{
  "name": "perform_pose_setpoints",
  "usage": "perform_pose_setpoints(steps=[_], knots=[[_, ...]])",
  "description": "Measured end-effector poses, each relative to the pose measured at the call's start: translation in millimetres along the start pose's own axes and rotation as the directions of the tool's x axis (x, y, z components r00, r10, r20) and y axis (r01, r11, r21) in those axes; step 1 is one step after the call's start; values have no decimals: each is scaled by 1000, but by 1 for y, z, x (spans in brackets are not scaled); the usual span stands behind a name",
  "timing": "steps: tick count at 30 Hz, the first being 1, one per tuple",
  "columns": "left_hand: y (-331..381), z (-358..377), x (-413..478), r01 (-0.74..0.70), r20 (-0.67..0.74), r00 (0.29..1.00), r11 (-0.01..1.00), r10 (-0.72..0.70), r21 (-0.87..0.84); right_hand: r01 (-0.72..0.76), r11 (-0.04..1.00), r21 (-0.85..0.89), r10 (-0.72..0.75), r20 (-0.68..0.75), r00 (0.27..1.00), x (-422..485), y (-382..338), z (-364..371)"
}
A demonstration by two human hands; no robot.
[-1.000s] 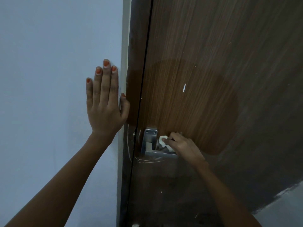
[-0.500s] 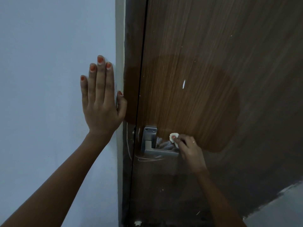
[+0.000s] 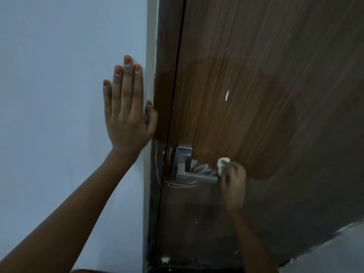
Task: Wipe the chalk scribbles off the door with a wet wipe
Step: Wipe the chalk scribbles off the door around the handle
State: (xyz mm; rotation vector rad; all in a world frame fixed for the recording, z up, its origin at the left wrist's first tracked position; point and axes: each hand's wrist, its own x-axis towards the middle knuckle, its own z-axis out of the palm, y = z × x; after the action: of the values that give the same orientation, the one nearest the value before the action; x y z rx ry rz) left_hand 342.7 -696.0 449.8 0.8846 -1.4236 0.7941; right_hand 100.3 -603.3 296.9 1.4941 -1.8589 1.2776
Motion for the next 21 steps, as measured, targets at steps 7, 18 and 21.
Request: perform_pose_setpoints(steps=[7,18,21], knots=[[1,-1,0,-7,2,1000,1000,7,5,-189,981,34,189,12,982,-19,22,-6],[2,0,0,-1,-13,1000,1000,1,14,-11,990,-142,38,186,982,-38,7,13],[1,1,0,5,-10,1000,1000,-5,12,-287,957,-42,288,33,957,-41,27,6]])
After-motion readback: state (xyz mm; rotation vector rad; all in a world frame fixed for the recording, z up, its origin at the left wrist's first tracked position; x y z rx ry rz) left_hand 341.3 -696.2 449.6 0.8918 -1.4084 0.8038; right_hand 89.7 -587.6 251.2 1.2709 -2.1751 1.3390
